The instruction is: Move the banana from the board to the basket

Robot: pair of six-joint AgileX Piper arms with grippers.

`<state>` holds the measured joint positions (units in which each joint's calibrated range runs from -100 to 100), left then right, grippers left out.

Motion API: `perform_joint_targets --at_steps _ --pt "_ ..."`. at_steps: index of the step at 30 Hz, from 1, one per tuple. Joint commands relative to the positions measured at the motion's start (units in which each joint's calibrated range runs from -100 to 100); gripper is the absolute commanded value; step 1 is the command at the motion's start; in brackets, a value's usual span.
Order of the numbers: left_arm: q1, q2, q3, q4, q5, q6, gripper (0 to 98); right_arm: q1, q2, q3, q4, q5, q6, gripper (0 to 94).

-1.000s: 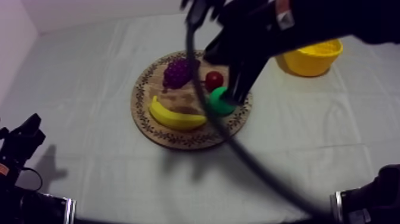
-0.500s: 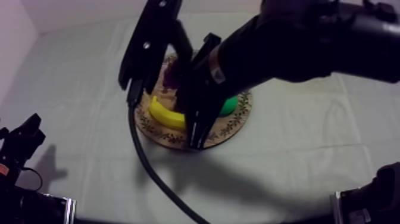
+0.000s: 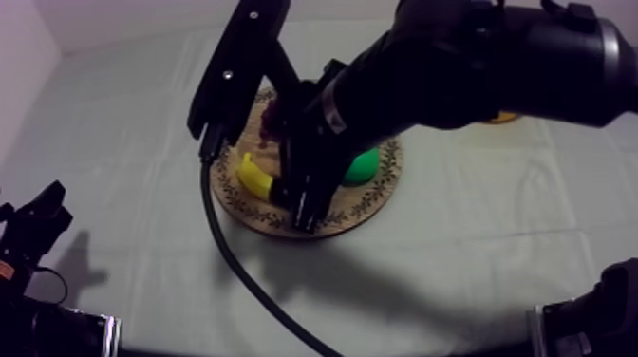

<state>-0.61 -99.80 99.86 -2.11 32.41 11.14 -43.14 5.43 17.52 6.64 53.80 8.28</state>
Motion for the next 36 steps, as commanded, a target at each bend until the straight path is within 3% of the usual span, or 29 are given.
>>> perform_joint_targets --at_steps 1,36 --pt "0.0 -0.03 0.03 -0.02 0.0 -0.02 0.1 -0.08 0.23 0.07 -0.1 0.07 0.07 55.3" --pt "0.0 -0.03 0.03 -0.02 0.0 0.02 0.1 1.71 27.87 -14.96 -0.55 1.45 -0.57 54.3"
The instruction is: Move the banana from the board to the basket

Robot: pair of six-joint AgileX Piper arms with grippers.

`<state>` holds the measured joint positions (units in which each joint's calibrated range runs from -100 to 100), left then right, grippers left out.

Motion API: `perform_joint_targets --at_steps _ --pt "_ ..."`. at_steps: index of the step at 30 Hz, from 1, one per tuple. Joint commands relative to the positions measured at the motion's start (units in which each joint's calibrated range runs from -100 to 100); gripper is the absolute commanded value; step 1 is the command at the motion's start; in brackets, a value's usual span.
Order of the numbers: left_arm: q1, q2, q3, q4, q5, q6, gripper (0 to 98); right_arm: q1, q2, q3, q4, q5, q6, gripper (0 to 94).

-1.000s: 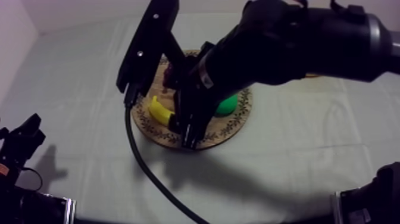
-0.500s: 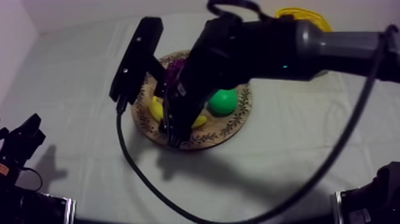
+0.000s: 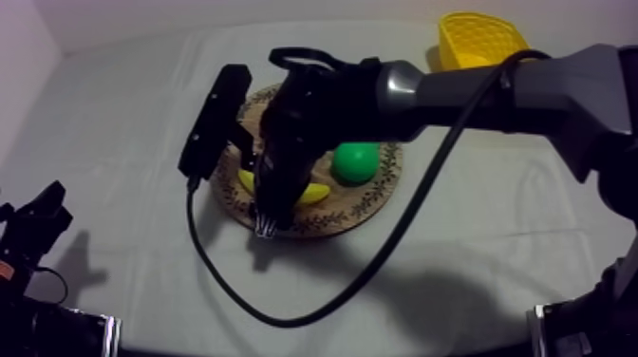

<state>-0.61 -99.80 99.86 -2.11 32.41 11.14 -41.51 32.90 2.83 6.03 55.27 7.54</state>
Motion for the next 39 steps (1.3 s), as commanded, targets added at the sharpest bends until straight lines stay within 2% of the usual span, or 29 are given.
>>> perform_joint_targets --at_steps 1,21,34,39 --pt "0.0 -0.03 0.03 -0.02 0.0 0.02 0.1 0.23 0.8 -0.65 0.03 -0.03 0.25 54.2" --pt "0.0 -0.03 0.03 -0.02 0.0 0.02 0.1 1.98 6.31 -4.52 -0.58 -2.63 1.6 51.1" --pt "0.0 -0.03 0.03 -0.02 0.0 0.02 0.1 2.42 7.31 -3.87 -2.1 -4.46 2.97 32.4" --pt "0.0 -0.03 0.03 -0.02 0.0 0.02 0.1 2.1 7.33 -3.47 -2.24 -4.86 3.06 28.4"
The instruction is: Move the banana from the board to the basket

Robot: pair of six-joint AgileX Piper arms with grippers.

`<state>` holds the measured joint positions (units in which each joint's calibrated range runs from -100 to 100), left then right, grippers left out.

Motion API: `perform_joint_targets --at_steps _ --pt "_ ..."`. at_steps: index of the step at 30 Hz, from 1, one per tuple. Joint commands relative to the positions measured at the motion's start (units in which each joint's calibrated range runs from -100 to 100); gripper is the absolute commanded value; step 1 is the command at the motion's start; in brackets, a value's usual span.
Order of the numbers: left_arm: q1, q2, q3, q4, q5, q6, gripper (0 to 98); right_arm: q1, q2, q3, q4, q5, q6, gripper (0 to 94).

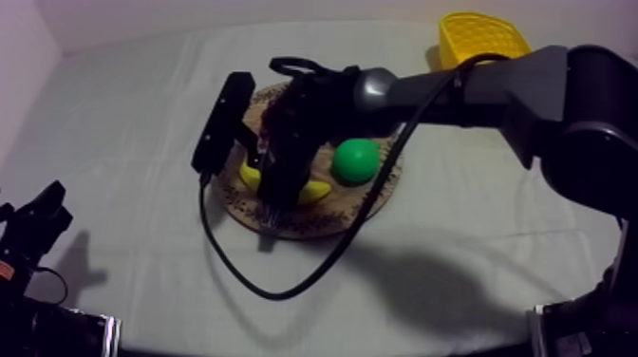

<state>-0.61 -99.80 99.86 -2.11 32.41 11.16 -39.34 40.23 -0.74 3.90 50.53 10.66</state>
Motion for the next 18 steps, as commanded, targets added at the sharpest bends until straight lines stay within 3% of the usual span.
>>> perform_joint_targets --at_steps 1,18 --pt "0.0 -0.03 0.03 -0.02 0.0 0.0 0.1 -0.11 0.01 0.14 -0.09 -0.22 -0.17 28.2" --pt "0.0 -0.03 0.03 -0.02 0.0 -0.02 0.1 0.59 -4.98 -2.77 2.62 2.16 -3.58 25.7"
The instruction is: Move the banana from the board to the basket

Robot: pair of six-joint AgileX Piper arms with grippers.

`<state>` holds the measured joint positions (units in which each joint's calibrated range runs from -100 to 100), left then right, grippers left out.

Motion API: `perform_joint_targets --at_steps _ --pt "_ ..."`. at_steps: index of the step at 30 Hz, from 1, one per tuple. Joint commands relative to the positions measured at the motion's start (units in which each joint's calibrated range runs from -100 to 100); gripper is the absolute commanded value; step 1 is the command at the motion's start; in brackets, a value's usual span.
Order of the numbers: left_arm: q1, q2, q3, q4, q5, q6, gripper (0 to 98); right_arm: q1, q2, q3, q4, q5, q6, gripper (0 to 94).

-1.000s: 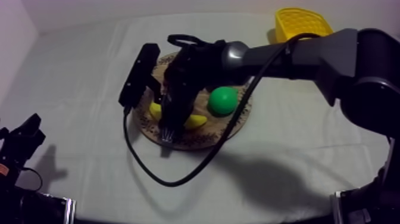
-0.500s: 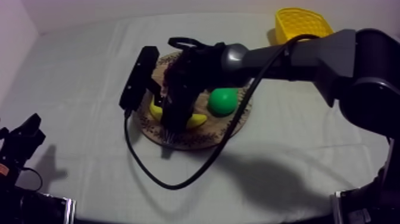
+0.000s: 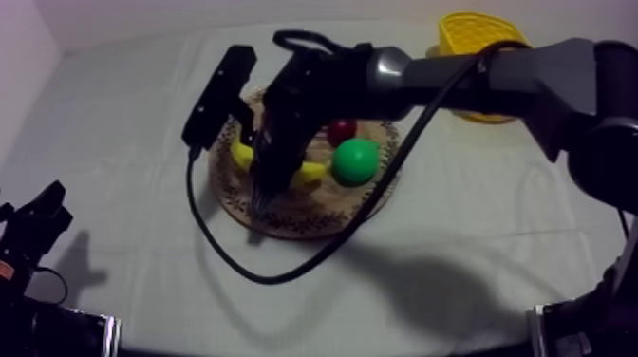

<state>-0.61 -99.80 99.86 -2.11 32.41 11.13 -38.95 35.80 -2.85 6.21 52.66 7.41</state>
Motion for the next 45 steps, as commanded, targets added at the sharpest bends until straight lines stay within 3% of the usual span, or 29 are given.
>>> perform_joint_targets --at_steps 1,21,30,45 --pt "0.0 -0.03 0.03 -0.02 0.0 0.0 0.1 0.55 -1.04 -1.42 0.49 0.53 -0.5 25.7" --pt "0.0 -0.03 0.03 -0.02 0.0 -0.01 0.1 15.47 -3.13 -23.77 1.24 13.9 1.37 26.0" --pt "0.0 -0.03 0.03 -0.02 0.0 -0.01 0.1 22.03 -2.26 -31.05 2.18 19.18 -0.36 26.1" --pt "0.0 -0.03 0.03 -0.02 0.0 -0.02 0.1 29.84 -4.4 -27.17 2.22 23.35 -3.3 26.5"
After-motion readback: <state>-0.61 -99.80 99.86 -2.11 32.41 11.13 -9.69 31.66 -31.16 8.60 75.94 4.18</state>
